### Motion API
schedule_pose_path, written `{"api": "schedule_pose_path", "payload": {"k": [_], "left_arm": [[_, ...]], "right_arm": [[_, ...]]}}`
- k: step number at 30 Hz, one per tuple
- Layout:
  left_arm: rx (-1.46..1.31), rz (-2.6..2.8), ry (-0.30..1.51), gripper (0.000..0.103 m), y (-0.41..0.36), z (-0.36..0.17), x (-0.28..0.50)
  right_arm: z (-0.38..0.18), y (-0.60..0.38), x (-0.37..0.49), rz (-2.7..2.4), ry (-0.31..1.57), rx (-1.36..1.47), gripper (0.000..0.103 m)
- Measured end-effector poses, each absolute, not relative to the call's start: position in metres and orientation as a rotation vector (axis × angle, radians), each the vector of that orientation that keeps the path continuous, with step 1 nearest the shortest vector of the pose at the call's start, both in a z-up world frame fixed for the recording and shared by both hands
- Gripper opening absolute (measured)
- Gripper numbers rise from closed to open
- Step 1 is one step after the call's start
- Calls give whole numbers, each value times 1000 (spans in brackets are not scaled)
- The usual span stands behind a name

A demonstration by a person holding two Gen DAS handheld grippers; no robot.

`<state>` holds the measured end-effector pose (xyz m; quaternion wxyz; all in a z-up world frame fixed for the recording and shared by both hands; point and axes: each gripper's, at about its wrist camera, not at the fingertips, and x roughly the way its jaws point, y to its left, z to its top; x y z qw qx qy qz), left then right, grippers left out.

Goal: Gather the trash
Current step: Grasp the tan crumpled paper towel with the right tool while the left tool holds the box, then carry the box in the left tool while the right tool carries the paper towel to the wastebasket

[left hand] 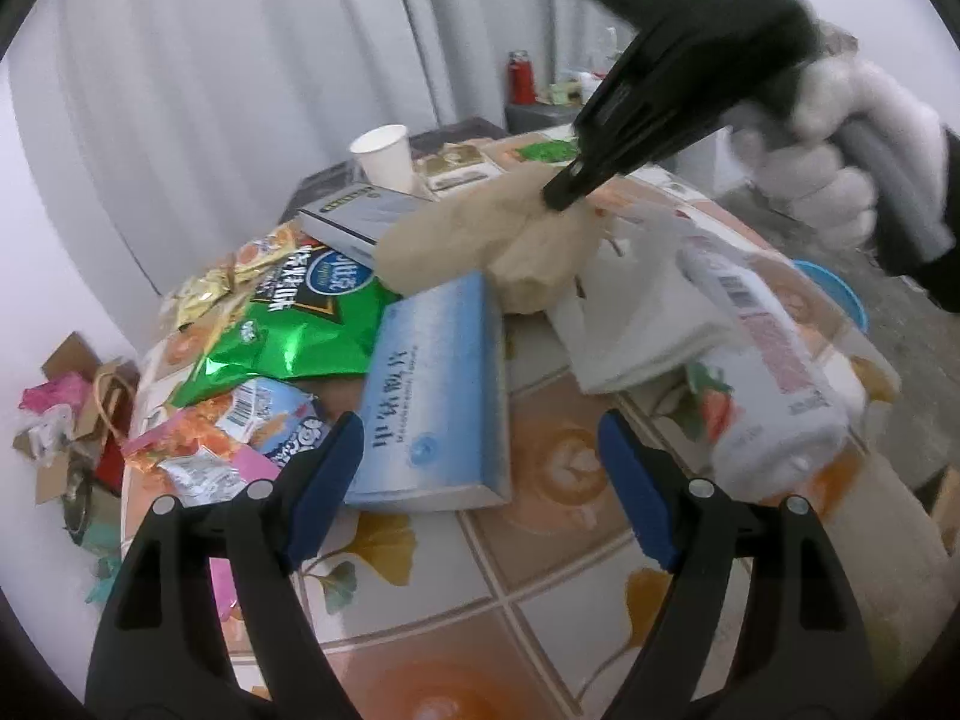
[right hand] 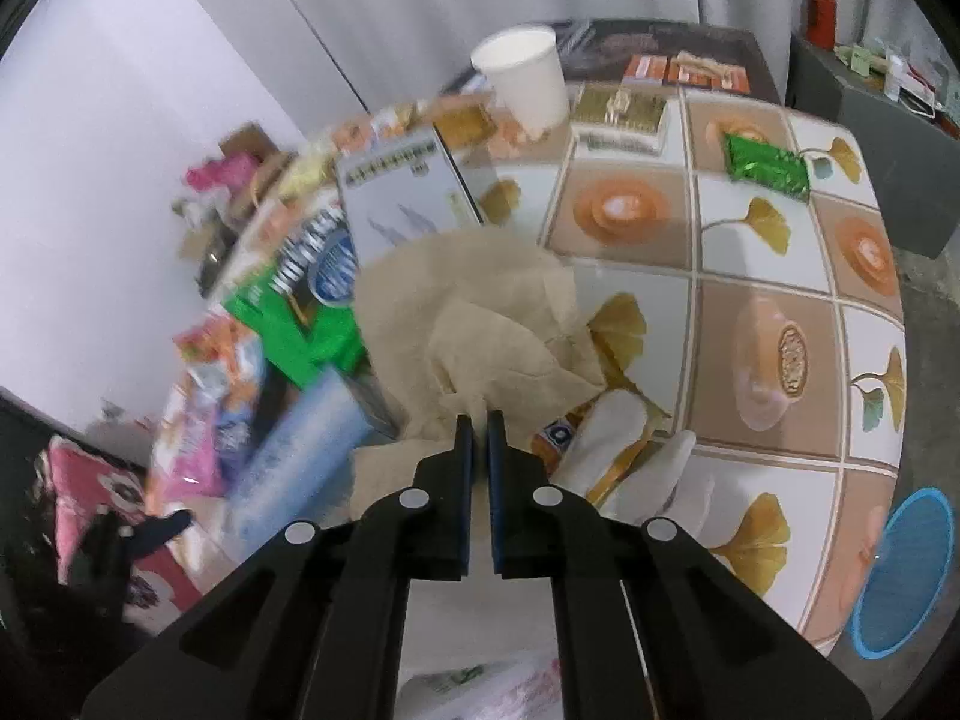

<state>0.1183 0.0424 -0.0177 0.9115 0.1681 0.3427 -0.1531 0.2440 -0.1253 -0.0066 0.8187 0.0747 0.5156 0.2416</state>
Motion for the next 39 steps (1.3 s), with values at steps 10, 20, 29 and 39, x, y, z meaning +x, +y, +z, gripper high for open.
{"api": "schedule_pose_path", "payload": {"k": [10,20,29,39], "left_arm": [[629,-171,633,76,15,-48,133],[657,-120,732,61,4,-64,164],[609,-101,718,40,8,-53,164],[596,-105,622,32,6,-26,148]], "right_arm": [[24,-148,225,537,1002,232,5],[22,-155,224,561,996,267,5],[34,-161,217,579,955,301,5],[76,-169,201,582,852,311,5]]}}
